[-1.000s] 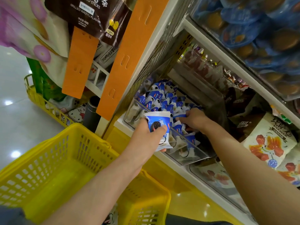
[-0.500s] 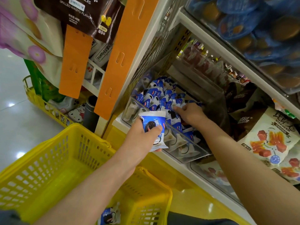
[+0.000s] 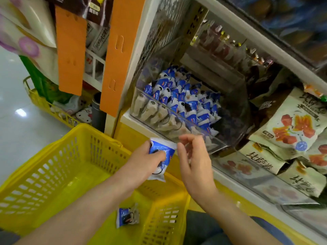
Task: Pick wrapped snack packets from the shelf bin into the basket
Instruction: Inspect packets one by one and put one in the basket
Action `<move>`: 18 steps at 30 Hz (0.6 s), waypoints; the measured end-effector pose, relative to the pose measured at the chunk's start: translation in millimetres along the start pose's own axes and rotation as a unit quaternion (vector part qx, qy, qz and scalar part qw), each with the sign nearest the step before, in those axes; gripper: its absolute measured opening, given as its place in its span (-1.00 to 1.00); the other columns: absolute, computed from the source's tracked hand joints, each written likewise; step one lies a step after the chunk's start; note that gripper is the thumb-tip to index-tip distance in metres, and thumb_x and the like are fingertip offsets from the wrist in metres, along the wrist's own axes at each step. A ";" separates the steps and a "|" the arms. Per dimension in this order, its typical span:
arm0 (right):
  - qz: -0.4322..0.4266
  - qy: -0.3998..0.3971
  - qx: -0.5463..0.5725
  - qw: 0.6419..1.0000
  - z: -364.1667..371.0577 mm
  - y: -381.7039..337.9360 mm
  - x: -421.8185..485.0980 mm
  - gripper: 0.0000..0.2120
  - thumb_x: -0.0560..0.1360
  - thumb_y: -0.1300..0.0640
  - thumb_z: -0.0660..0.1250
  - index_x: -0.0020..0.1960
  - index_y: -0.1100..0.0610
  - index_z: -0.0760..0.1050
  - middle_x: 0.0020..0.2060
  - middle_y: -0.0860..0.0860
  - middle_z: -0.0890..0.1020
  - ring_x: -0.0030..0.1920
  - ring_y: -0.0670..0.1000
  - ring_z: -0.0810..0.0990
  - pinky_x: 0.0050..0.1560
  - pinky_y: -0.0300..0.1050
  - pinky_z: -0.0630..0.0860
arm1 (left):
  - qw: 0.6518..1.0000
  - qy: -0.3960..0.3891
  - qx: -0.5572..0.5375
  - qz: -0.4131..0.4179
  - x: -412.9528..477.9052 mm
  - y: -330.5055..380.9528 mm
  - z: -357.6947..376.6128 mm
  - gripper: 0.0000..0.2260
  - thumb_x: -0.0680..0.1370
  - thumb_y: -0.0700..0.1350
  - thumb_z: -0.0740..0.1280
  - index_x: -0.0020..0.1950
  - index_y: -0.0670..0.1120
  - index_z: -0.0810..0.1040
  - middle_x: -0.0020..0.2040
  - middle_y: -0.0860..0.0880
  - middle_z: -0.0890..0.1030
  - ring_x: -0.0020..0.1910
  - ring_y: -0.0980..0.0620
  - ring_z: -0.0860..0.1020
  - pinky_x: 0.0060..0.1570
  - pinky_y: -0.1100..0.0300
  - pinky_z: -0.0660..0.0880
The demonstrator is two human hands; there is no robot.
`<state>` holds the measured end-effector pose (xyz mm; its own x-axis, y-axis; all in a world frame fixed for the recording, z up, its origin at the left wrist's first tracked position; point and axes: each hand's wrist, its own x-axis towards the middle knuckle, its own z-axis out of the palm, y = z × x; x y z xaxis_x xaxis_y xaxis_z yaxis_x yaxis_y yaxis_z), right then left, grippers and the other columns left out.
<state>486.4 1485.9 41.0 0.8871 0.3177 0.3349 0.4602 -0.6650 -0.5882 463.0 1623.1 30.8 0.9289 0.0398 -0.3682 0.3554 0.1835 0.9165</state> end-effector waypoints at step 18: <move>0.184 -0.115 0.174 0.961 37.0 5.6 -25.9 -0.87 0.49 0.10 0.35 -0.24 0.02 0.53 -0.37 -0.12 0.58 -0.34 -0.19 0.51 -0.31 -0.26 0.47 | 0.997 0.048 0.044 -0.038 -7.4 -43.5 -15.5 -0.80 0.58 -0.07 0.21 -0.24 -0.05 0.42 -0.33 -0.03 0.52 -0.42 0.12 0.50 -0.47 0.29 0.36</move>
<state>467.2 1499.0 1.8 0.9578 0.2726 -0.0910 0.0630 -0.5082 -0.8589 439.1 1630.0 -8.8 0.8862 0.1239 -0.4464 0.4359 0.1036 0.8940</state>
